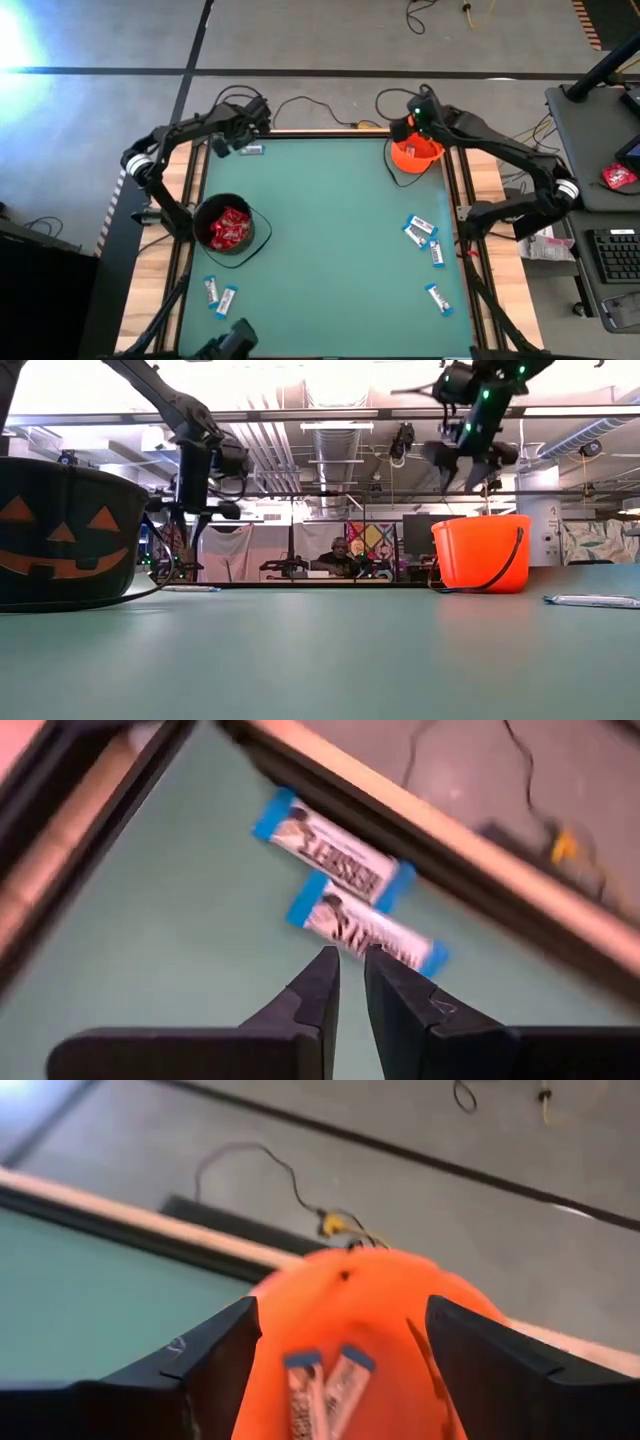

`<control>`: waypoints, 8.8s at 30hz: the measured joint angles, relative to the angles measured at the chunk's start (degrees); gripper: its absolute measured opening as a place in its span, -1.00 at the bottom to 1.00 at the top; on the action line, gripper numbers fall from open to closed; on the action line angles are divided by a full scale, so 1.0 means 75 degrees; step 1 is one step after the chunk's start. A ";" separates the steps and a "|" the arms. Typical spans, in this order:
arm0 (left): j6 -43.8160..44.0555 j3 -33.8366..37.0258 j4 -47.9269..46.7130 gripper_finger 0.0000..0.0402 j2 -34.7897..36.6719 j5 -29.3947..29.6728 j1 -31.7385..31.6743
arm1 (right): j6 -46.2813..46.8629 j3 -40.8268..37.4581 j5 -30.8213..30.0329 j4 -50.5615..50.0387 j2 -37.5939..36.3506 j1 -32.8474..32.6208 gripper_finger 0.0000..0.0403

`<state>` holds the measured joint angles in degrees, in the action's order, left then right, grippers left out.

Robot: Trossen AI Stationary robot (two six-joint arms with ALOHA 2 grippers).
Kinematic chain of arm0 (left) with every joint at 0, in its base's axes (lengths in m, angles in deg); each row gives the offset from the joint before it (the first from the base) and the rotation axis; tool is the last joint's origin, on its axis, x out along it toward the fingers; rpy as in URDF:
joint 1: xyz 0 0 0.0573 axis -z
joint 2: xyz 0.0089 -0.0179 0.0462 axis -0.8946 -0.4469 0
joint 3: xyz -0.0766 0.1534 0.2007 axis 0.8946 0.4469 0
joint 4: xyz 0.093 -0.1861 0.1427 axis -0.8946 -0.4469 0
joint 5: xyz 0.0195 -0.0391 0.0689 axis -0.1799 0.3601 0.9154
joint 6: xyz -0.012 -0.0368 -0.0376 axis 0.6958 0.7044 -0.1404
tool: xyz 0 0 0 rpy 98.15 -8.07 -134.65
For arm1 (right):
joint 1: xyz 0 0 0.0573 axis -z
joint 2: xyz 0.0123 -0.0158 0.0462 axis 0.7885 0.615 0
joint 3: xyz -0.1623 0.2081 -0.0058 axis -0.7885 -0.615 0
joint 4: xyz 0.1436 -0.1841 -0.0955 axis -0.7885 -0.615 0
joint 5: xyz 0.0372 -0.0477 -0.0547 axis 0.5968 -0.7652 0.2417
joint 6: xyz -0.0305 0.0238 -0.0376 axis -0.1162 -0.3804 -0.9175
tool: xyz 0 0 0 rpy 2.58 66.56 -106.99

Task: Sort candy by brand, put in halloween buckets
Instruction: Sort the white chocolates, then put the white chocolate into the orange bucket

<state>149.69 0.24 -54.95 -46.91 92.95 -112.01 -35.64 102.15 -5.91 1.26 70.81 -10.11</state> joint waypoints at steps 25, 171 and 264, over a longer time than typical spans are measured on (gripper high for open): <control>0.0683 0.0038 0.0705 -0.82 -0.0798 -0.0973 -0.1467 | -0.0140 0.1441 0.0065 -0.0350 0.0147 -0.0368 0.55; -0.6127 -0.2250 -0.0991 -1.00 -0.2515 -0.1935 0.0694 | 0.1010 0.1363 0.2049 -0.2073 0.0069 -0.3704 0.15; -0.7625 0.4230 0.3095 -1.00 0.1224 -0.0784 0.3156 | -0.1926 -0.1073 0.3109 1.0119 0.6655 -0.3939 0.02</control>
<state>92.50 31.97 -31.73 -37.73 87.07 -88.34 -50.09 94.11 17.41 77.15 120.72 -39.65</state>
